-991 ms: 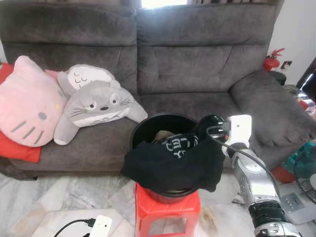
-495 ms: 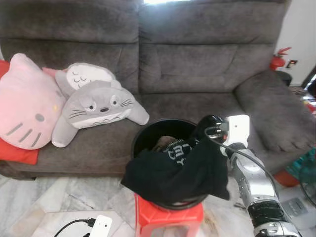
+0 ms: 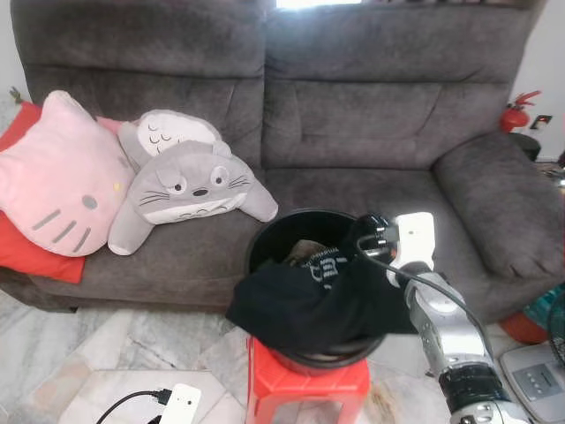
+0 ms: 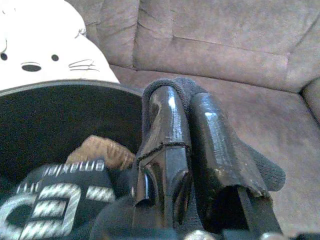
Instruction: Hang hanger
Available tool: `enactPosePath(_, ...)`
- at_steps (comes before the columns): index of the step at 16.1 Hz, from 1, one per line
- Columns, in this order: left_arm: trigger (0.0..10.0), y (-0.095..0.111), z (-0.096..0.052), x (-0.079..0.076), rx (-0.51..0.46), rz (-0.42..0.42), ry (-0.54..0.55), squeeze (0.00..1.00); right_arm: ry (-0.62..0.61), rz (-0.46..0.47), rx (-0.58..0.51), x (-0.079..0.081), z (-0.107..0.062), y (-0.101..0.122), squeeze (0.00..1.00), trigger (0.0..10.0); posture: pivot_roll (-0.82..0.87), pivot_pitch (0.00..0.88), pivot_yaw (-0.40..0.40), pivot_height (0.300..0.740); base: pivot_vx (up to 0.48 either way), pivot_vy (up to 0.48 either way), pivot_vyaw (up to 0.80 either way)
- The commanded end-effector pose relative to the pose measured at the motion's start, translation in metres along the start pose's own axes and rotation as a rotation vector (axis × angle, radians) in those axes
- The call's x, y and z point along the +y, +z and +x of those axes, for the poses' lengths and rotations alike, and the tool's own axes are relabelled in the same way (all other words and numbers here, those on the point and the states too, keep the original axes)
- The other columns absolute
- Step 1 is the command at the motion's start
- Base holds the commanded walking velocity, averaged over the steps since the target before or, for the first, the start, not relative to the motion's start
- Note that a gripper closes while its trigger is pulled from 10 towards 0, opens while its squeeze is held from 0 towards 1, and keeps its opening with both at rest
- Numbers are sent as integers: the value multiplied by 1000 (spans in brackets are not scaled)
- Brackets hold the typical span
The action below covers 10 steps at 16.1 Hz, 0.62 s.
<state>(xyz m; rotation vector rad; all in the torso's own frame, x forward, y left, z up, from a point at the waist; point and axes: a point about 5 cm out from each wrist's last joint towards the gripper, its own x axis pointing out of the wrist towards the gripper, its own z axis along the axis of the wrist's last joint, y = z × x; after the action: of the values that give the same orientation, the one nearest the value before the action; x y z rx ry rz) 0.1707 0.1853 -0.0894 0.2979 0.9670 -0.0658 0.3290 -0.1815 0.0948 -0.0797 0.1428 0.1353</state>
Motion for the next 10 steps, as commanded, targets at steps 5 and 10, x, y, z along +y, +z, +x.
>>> enactPosePath(5,10000,-5,-1,-2,20,-5,-10,0,61,-96,-77,11,-14,14,0,10000,-157,24,-22,740,0,0,0)
enactPosePath(10,10000,-5,-1,-1,22,1,-10,0,222,-180,12,19,-56,19,0,10000,-178,28,-21,740,0,0,0)
